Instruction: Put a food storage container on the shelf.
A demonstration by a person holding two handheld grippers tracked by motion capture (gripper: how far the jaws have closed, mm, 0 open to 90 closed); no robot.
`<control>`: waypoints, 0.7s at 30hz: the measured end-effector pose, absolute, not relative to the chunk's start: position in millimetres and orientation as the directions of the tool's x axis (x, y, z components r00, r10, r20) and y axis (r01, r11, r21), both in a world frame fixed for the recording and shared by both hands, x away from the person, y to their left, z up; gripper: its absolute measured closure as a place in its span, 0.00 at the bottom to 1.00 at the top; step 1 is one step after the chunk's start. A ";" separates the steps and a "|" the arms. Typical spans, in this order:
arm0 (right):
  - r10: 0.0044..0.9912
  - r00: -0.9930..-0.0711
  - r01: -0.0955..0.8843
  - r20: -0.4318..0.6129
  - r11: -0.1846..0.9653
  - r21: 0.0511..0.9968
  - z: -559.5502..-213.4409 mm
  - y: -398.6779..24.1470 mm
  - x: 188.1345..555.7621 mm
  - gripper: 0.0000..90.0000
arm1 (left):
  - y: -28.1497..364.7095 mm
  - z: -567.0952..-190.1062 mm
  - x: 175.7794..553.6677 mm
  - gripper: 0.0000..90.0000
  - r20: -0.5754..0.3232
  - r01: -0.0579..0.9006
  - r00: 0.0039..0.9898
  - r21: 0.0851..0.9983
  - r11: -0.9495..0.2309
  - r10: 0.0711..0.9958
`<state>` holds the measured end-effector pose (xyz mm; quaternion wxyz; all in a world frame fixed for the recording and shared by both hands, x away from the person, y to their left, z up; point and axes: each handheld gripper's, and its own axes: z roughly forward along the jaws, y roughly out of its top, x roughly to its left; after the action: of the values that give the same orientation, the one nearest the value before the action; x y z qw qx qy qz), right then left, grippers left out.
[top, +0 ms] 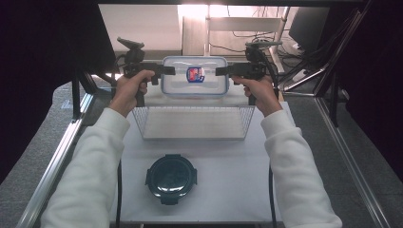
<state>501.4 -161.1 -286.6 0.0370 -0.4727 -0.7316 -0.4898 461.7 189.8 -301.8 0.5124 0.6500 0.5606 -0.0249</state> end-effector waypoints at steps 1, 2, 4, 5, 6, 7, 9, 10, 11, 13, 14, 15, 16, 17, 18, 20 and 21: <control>0.656 -0.539 0.737 0.528 0.065 0.673 -287.1 -161.0 503.3 0.45 | 189.6 -302.8 464.0 0.45 -0.619 0.758 0.360 0.630 0.167 0.698; 0.657 -0.523 0.750 0.543 0.053 0.659 -287.9 -160.9 506.1 0.45 | 190.6 -303.2 465.0 0.45 -0.615 0.761 0.362 0.629 0.158 0.701; 0.659 -0.508 0.761 0.555 0.042 0.647 -288.7 -160.5 508.5 0.45 | 190.6 -304.5 467.1 0.44 -0.619 0.764 0.355 0.624 0.164 0.701; 0.661 -0.492 0.771 0.566 0.028 0.636 -290.5 -159.7 511.2 0.44 | 190.5 -306.2 469.6 0.44 -0.627 0.768 0.343 0.616 0.174 0.700; 0.661 -0.492 0.771 0.566 0.028 0.636 -290.5 -159.7 511.2 0.44 | 190.5 -306.2 469.6 0.44 -0.627 0.768 0.343 0.616 0.174 0.700; 0.663 -0.486 0.773 0.570 0.021 0.634 -291.4 -159.3 512.1 0.44 | 190.6 -307.4 471.6 0.44 -0.632 0.772 0.337 0.610 0.180 0.698; 0.673 -0.450 0.790 0.586 -0.005 0.612 -293.5 -157.7 515.8 0.43 | 191.4 -310.2 476.3 0.43 -0.649 0.780 0.323 0.595 0.194 0.689; 0.673 -0.450 0.790 0.586 -0.005 0.612 -293.5 -157.7 515.8 0.43 | 191.4 -310.2 476.3 0.43 -0.649 0.780 0.323 0.595 0.194 0.689; 0.687 -0.429 0.799 0.586 -0.014 0.602 -293.8 -155.3 516.7 0.41 | 191.3 -312.2 479.0 0.43 -0.661 0.784 0.313 0.585 0.208 0.681; 0.692 -0.423 0.801 0.585 -0.016 0.598 -294.3 -154.5 517.5 0.41 | 191.5 -313.2 480.2 0.43 -0.666 0.786 0.310 0.581 0.211 0.679; 0.696 -0.412 0.807 0.589 -0.022 0.590 -294.4 -154.2 518.4 0.41 | 191.7 -314.5 481.5 0.43 -0.672 0.788 0.305 0.576 0.217 0.675; 0.700 -0.400 0.814 0.591 -0.025 0.581 -294.8 -154.1 519.8 0.41 | 192.0 -315.5 482.7 0.43 -0.675 0.789 0.304 0.573 0.219 0.672; 0.705 -0.377 0.827 0.601 -0.035 0.561 -294.7 -152.9 521.0 0.40 | 192.2 -317.0 484.4 0.43 -0.680 0.792 0.297 0.567 0.226 0.670; 0.709 -0.369 0.828 0.601 -0.042 0.559 -295.3 -152.1 522.3 0.40 | 191.9 -317.8 485.3 0.43 -0.684 0.793 0.291 0.564 0.232 0.669; 0.709 -0.369 0.828 0.601 -0.042 0.559 -295.3 -152.1 522.3 0.40 | 191.9 -317.8 485.3 0.43 -0.684 0.793 0.291 0.564 0.232 0.669; 0.722 -0.335 0.839 0.606 -0.064 0.540 -296.1 -149.5 524.2 0.39 | 191.9 -319.3 487.0 0.42 -0.688 0.794 0.283 0.559 0.239 0.668; 0.725 -0.326 0.841 0.606 -0.070 0.536 -296.7 -148.7 524.7 0.38 | 191.7 -320.3 488.1 0.42 -0.689 0.794 0.279 0.557 0.243 0.669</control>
<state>524.7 -148.7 -296.7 0.0643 -0.5769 -0.6788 -0.4498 488.1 191.7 -320.3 0.5143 0.6124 0.5973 -0.0608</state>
